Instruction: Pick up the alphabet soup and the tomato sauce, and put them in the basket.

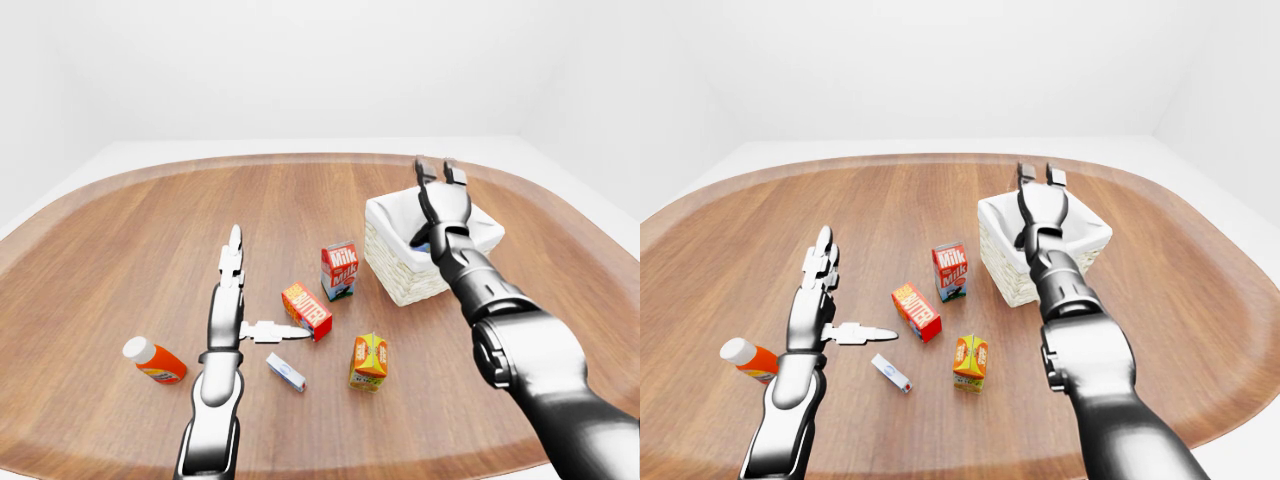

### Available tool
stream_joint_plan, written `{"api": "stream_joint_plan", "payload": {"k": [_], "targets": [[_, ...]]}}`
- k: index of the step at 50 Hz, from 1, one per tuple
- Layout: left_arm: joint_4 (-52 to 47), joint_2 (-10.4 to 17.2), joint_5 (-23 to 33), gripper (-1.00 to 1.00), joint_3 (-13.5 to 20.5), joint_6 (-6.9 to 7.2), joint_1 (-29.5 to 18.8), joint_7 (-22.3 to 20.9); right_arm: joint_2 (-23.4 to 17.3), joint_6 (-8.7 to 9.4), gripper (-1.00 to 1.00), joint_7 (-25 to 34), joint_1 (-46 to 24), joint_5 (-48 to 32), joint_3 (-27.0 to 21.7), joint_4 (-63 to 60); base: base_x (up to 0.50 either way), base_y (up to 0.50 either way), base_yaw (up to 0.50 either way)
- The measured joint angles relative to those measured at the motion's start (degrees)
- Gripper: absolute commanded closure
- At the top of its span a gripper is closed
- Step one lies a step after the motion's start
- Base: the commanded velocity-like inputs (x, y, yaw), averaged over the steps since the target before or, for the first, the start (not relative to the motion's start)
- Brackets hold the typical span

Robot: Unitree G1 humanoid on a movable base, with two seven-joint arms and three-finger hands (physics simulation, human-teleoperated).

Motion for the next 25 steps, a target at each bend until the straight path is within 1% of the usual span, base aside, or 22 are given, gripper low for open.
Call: {"api": "stream_joint_plan", "payload": {"k": [25], "targets": [[-0.4,-0.1,0.1,-1.0,-0.1,0.0,0.0,0.0,-0.6,0.14,-1.0,0.0,-1.1,0.5,-0.1,-0.3,0.0,0.0,0.0]]}}
